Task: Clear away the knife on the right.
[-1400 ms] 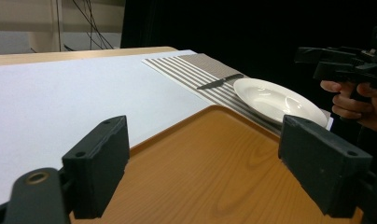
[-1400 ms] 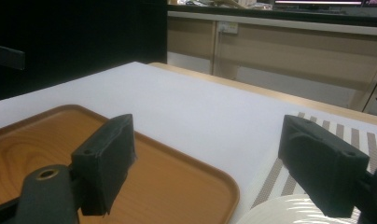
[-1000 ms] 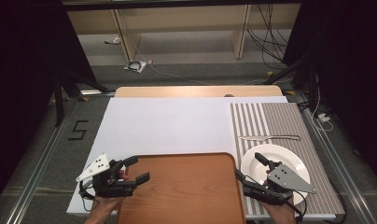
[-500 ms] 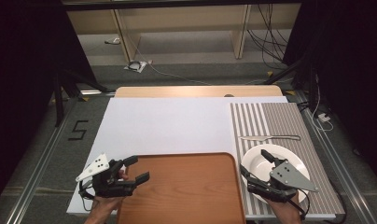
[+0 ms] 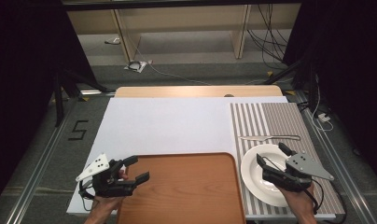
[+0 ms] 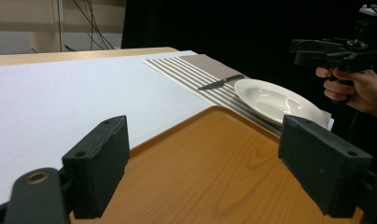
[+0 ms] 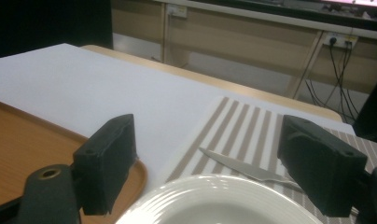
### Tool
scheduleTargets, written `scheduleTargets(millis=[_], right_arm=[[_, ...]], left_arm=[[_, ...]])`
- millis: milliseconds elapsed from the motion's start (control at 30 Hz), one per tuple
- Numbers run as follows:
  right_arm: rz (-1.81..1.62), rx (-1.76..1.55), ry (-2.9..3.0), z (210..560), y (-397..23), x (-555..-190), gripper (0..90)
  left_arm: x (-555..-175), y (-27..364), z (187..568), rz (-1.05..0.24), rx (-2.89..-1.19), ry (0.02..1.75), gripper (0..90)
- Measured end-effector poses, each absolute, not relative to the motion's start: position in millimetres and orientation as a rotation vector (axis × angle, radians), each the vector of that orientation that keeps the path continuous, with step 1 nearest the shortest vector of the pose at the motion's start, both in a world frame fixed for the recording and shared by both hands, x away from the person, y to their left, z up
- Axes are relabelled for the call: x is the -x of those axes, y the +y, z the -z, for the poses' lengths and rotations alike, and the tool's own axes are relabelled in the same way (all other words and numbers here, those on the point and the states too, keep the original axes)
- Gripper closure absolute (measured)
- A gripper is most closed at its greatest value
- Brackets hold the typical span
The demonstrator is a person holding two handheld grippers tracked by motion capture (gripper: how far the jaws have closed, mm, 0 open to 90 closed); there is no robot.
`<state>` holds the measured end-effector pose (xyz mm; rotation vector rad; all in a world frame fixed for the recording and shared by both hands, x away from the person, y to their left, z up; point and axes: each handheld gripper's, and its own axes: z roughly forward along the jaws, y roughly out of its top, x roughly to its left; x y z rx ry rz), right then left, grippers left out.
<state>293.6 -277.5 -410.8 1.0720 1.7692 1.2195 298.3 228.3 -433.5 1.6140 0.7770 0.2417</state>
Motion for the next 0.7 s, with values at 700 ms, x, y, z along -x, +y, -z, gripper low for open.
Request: scheduleTargets(millis=[700], right_arm=[[-0.927, -1.127, 1.937, 407.9, -306.2, -333.5, 21.7]], left_arm=[[-299.5, 228.7, 435.0, -0.244, -1.613, 0.792, 16.5]])
